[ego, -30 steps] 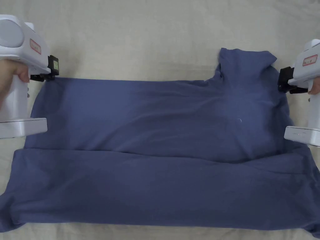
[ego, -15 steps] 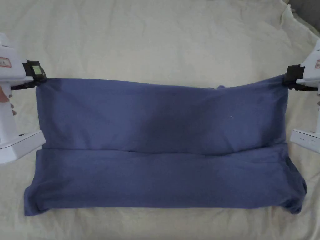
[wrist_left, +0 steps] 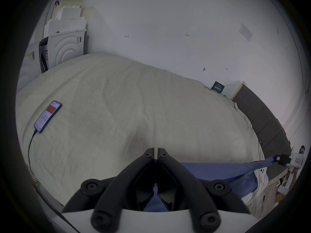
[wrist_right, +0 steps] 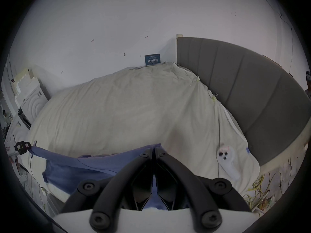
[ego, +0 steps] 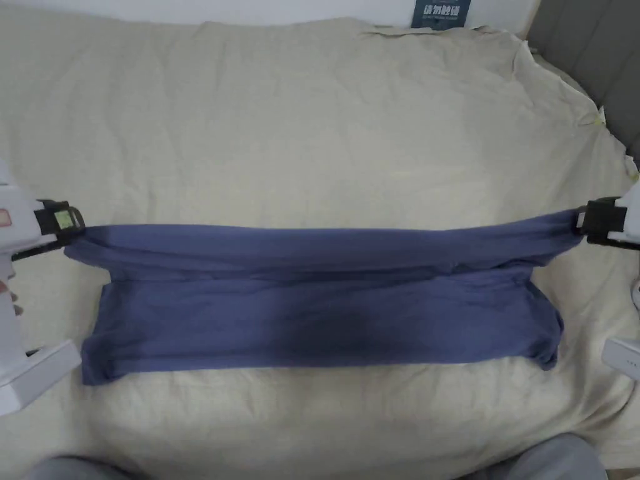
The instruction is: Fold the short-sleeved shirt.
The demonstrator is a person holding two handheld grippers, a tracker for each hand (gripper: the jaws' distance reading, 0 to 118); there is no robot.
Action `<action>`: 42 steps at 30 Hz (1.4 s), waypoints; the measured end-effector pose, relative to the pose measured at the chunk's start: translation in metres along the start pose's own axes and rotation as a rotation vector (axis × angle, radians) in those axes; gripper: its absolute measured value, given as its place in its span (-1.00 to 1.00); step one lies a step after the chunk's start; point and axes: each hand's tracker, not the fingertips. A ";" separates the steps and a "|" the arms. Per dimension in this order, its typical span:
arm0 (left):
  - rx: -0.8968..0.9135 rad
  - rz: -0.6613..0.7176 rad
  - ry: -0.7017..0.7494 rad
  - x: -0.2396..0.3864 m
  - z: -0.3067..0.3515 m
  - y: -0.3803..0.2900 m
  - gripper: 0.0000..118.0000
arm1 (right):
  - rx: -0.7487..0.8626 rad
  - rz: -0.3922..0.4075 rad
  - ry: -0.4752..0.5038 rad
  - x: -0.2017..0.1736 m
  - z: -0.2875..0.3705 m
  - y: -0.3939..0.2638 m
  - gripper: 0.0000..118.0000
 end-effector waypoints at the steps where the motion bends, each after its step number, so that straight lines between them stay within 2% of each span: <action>1: -0.007 0.000 0.005 -0.003 0.002 -0.009 -1.00 | -0.015 -0.002 -0.003 0.002 0.000 -0.010 -0.99; 9: -0.156 -0.006 0.099 -0.021 -0.017 -0.073 -1.00 | -0.176 -0.052 -0.053 0.015 -0.034 -0.079 -0.98; 15: -0.234 -0.066 0.151 -0.025 -0.038 -0.101 -1.00 | -0.253 -0.081 -0.079 0.022 -0.050 -0.110 -0.98; 19: -0.229 -0.011 0.161 -0.037 -0.043 -0.108 -0.95 | -0.253 -0.097 -0.083 0.019 -0.050 -0.118 -0.97; 20: -0.217 -0.001 0.177 -0.037 -0.042 -0.108 -0.79 | -0.248 -0.098 -0.085 0.018 -0.048 -0.118 -0.94; 21: -0.217 -0.003 0.173 -0.037 -0.041 -0.106 -0.56 | -0.247 -0.096 -0.087 0.017 -0.046 -0.116 -0.79; 22: -0.222 -0.009 0.196 -0.036 -0.034 -0.105 -0.17 | -0.249 -0.080 -0.091 0.017 -0.042 -0.112 -0.45; 23: -0.220 -0.024 0.225 -0.037 -0.031 -0.101 0.41 | -0.256 -0.047 -0.097 0.017 -0.038 -0.107 0.10; 24: -0.211 -0.036 0.228 -0.038 -0.027 -0.096 0.80 | -0.250 -0.013 -0.109 0.016 -0.032 -0.103 0.42; 25: -0.159 -0.049 0.229 -0.038 -0.019 -0.088 1.00 | -0.213 0.021 -0.141 0.014 -0.023 -0.094 0.60; 27: -0.081 -0.019 0.185 -0.034 0.000 -0.067 1.00 | -0.110 0.054 -0.170 0.008 -0.007 -0.074 0.64; 30: 0.022 0.018 0.143 -0.021 0.020 -0.033 1.00 | 0.043 0.074 -0.149 -0.006 0.019 -0.041 0.64; 33: 0.180 -0.022 0.084 0.005 0.042 -0.013 1.00 | 0.210 0.088 -0.102 -0.026 0.045 -0.018 0.64; 36: 0.322 -0.063 0.108 0.046 0.061 -0.012 1.00 | 0.381 0.082 -0.040 -0.046 0.064 -0.011 0.64; 39: 0.434 -0.097 0.069 0.071 0.067 -0.022 1.00 | 0.539 0.061 0.006 -0.065 0.076 -0.020 0.67; 42: 0.494 -0.179 0.062 0.094 0.072 -0.038 1.00 | 0.610 0.110 -0.001 -0.080 0.080 -0.032 0.70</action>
